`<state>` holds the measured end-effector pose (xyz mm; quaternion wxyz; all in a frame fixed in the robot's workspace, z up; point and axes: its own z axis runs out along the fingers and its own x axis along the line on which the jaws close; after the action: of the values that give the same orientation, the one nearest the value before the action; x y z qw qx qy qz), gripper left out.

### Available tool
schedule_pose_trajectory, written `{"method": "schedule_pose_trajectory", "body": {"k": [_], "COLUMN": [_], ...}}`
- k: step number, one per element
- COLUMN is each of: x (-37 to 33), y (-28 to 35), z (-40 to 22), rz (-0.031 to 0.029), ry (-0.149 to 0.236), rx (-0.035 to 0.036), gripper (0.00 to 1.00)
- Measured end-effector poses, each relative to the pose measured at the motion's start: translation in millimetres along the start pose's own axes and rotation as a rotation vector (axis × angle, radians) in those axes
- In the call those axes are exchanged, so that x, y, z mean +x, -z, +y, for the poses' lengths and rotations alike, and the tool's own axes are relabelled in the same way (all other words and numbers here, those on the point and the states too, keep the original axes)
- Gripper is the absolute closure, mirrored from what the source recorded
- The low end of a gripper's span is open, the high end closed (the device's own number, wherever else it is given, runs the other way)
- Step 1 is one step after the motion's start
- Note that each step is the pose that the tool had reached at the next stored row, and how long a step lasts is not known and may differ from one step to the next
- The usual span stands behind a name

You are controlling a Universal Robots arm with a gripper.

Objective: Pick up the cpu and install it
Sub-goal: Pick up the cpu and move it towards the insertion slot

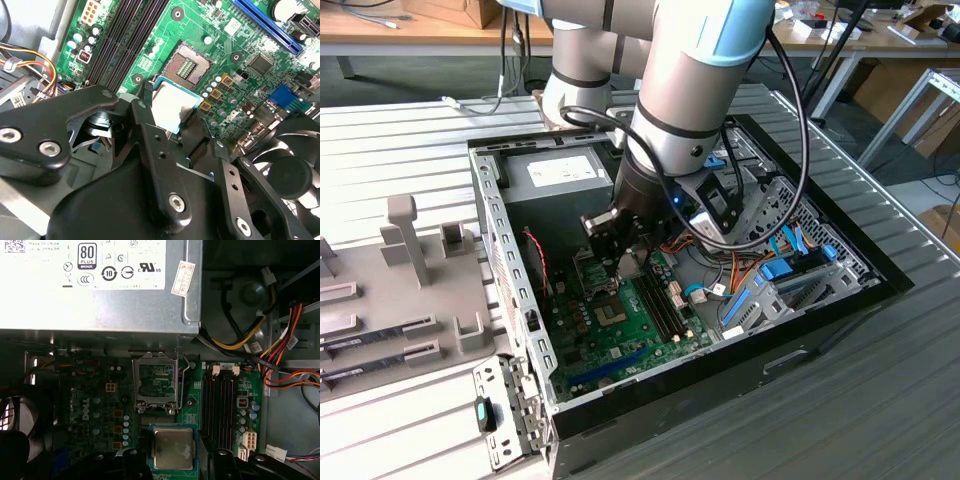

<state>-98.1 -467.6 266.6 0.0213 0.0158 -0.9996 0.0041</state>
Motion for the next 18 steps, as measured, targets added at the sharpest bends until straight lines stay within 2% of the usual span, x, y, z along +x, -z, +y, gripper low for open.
{"method": "schedule_pose_trajectory", "body": {"k": [18], "x": [-0.1], "y": [-6.7], "z": [0.0], "rz": [0.0], "ry": [0.0], "rx": [0.0], "gripper": [0.53]}}
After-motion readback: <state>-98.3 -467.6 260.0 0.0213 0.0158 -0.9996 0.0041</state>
